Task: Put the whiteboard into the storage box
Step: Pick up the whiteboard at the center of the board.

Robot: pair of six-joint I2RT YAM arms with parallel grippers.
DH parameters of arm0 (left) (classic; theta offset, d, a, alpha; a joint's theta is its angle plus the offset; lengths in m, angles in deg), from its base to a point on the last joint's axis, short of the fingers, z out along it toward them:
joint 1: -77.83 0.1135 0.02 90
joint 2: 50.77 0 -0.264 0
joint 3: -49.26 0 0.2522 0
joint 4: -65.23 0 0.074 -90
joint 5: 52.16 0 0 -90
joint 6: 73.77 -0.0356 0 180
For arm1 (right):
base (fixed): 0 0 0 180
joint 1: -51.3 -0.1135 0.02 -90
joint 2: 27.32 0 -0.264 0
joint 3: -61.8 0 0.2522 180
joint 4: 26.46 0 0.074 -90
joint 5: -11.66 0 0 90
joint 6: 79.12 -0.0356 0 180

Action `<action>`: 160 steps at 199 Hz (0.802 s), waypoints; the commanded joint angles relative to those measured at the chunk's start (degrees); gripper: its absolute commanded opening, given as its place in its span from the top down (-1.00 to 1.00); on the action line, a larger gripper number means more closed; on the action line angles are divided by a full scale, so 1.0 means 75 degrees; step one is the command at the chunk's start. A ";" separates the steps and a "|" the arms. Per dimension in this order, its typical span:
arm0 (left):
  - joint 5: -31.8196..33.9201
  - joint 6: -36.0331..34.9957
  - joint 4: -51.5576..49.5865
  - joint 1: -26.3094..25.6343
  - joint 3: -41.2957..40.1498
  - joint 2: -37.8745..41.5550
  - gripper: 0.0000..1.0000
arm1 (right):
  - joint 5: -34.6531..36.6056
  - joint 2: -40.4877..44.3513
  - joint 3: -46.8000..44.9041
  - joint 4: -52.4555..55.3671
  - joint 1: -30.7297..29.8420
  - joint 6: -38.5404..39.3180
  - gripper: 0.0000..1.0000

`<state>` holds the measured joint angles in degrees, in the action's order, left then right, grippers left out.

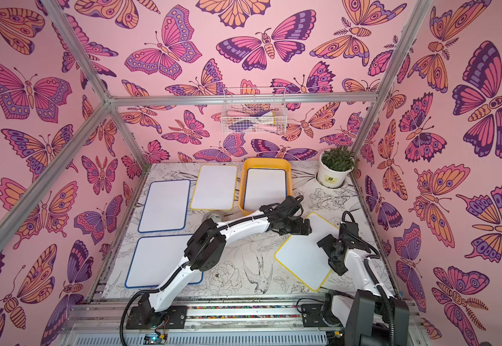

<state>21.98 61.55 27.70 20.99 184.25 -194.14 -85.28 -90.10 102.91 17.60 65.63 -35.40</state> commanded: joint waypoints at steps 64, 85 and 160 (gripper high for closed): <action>-0.0276 0.0028 -0.0381 -0.0055 -0.0343 -0.0676 -0.87 | -0.3340 0.0984 -0.0823 -0.0885 -0.0024 -0.1329 -0.99; -0.0265 0.0029 -0.0381 -0.0085 -0.0344 -0.0668 -0.87 | -0.3586 0.1283 -0.0908 -0.1181 0.0032 -0.1749 -1.00; -0.0204 0.0053 -0.0382 -0.0121 -0.0445 -0.0586 -0.86 | -0.3395 0.2910 -0.1656 -0.2464 0.0141 -0.3849 -1.00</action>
<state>28.85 60.20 30.80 23.08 183.90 -194.58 -104.52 -72.70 91.94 9.10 67.11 -54.94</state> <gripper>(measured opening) 0.932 0.998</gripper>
